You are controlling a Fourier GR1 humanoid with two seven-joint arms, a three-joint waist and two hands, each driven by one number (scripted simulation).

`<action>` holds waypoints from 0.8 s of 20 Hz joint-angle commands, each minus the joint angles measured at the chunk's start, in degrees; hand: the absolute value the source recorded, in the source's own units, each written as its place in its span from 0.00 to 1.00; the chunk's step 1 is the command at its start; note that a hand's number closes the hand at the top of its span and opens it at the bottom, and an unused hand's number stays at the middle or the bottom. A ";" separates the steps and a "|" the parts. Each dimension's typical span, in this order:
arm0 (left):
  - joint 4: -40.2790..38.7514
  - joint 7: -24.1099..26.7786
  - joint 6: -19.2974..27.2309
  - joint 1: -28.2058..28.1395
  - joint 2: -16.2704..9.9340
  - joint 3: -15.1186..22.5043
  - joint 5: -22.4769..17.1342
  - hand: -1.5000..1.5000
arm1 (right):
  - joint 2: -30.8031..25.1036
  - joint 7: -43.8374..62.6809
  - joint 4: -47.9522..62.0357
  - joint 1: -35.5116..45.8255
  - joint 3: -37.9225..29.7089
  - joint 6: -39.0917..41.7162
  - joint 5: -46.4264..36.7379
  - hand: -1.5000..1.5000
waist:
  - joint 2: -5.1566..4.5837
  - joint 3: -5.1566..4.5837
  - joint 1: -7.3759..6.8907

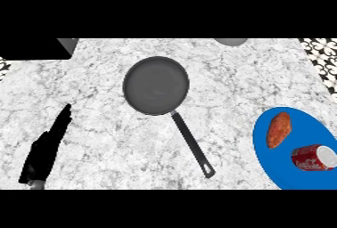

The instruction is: Pick the can from the plate and place it in the pan

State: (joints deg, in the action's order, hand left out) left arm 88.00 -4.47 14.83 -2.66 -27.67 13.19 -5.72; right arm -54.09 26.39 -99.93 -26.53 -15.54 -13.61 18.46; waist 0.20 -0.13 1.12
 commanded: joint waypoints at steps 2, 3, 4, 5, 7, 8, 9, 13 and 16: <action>1.23 -2.35 -0.27 1.30 1.26 0.51 0.70 0.50 | -5.55 8.60 -6.28 1.54 -1.12 8.81 4.33 0.00 | -0.12 0.05 -0.90; 0.50 -1.47 0.26 0.54 1.86 1.01 1.91 0.50 | -5.14 7.84 -3.14 3.46 -0.02 10.82 4.48 0.00 | -0.21 0.10 -1.30; 5.46 -3.44 0.34 -2.70 1.40 1.75 1.47 0.50 | -5.67 8.03 -4.65 1.65 -1.24 12.96 5.39 0.00 | -0.02 0.11 -1.28; 0.75 -3.69 1.32 2.20 3.66 2.31 3.42 0.50 | -6.70 13.28 -5.81 6.59 0.85 10.97 4.49 0.00 | -0.29 0.08 -1.37; 0.60 -3.49 -0.88 3.31 2.02 -0.61 2.01 0.50 | -6.83 17.71 -8.76 6.07 0.84 11.72 3.65 0.00 | -0.19 0.07 -1.02; 3.06 -5.54 0.11 2.32 3.05 1.82 3.32 0.50 | -8.57 21.35 -5.36 12.82 4.33 10.33 3.22 0.00 | -0.40 0.11 -2.30; 0.28 0.89 -1.37 -1.19 2.40 -0.16 2.54 0.50 | -7.25 18.45 -1.60 11.21 3.54 14.31 3.37 0.00 | -0.31 0.10 -1.85; 3.22 -4.62 -2.58 2.24 1.86 0.13 3.41 0.50 | -9.66 26.43 1.31 20.26 5.55 19.10 7.70 0.00 | -0.43 0.13 -2.38; -3.02 0.58 -0.78 2.24 6.23 0.54 5.63 0.50 | -6.59 28.68 1.14 23.21 10.48 19.73 3.96 0.00 | -0.41 0.10 -1.80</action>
State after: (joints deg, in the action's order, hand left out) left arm 88.57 -6.11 13.20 -1.70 -24.32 13.04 -2.28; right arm -60.99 51.03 -100.75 -8.49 -8.38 3.01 23.00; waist -0.14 -0.03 -0.79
